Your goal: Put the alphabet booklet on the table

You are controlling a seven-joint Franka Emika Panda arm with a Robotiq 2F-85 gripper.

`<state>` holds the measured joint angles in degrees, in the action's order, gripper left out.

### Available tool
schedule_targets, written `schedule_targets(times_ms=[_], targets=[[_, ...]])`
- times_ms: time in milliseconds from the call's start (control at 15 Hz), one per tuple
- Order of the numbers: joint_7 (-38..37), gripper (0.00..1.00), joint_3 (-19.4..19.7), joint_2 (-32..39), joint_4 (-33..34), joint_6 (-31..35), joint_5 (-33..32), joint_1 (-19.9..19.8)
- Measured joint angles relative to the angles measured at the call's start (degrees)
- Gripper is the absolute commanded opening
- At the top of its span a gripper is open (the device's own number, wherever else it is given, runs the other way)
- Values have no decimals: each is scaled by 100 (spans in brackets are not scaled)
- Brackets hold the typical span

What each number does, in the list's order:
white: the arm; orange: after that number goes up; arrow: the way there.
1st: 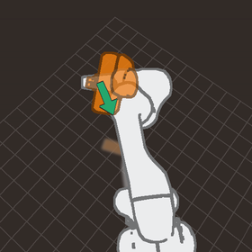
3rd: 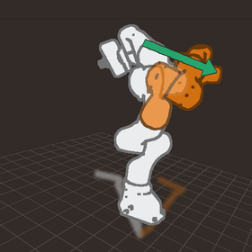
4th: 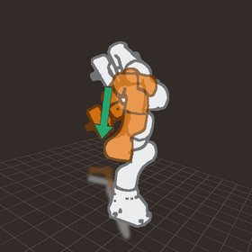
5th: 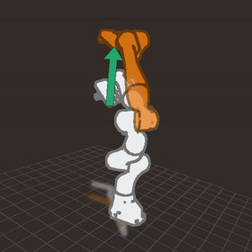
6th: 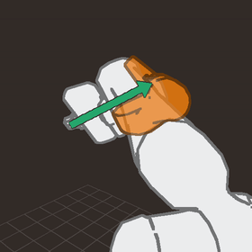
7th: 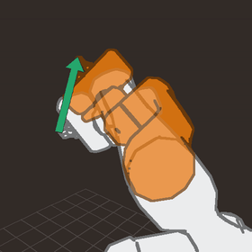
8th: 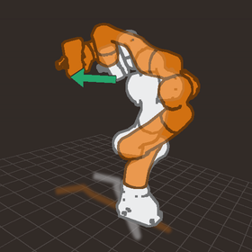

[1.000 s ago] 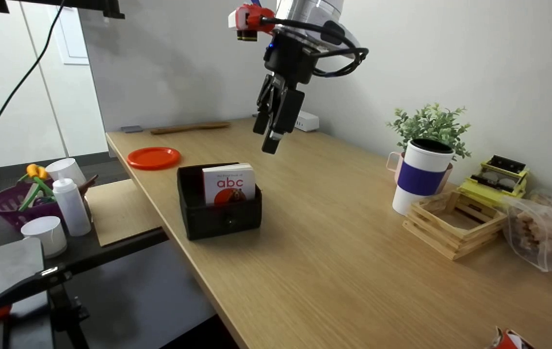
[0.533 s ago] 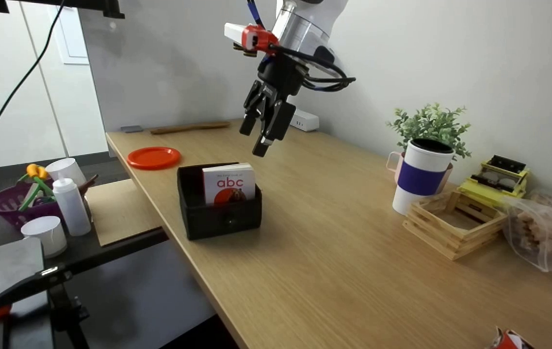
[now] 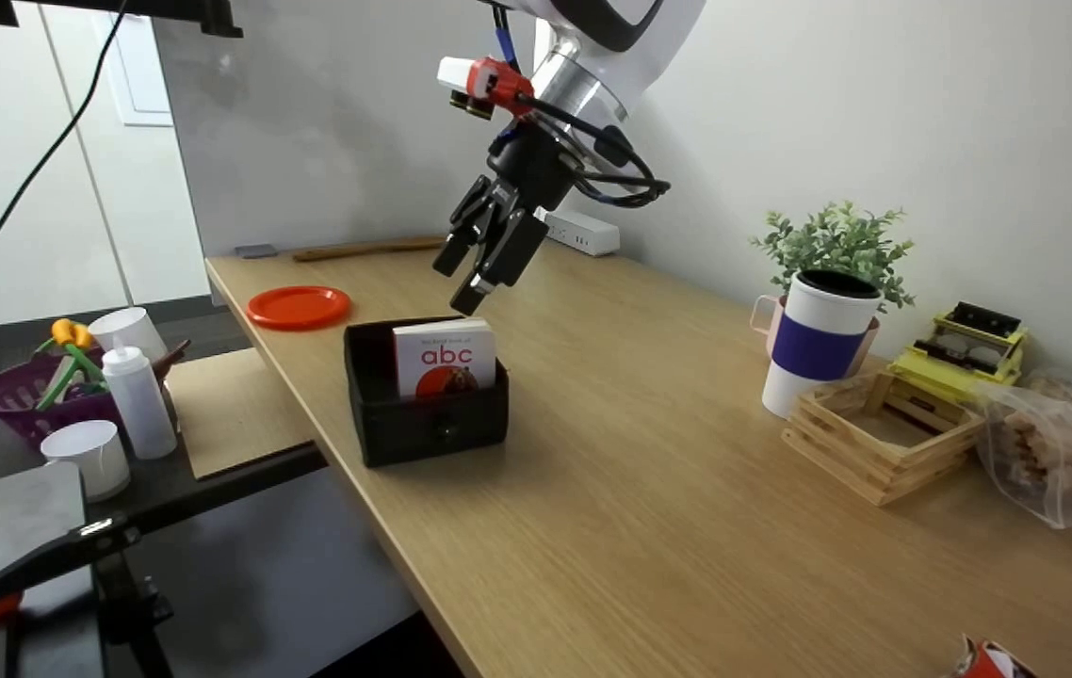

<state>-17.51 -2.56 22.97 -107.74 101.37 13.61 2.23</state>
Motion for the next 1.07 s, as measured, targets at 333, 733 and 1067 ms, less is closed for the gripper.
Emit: schedule_targets(times_ms=[333, 733, 1067], targets=[[-300, 100, -8, 9, -30, -230, 290, 120], [-336, 100, 0, 19, -29, -229, 292, 138], [-656, 100, 36, 228, -36, -155, 293, 139]])
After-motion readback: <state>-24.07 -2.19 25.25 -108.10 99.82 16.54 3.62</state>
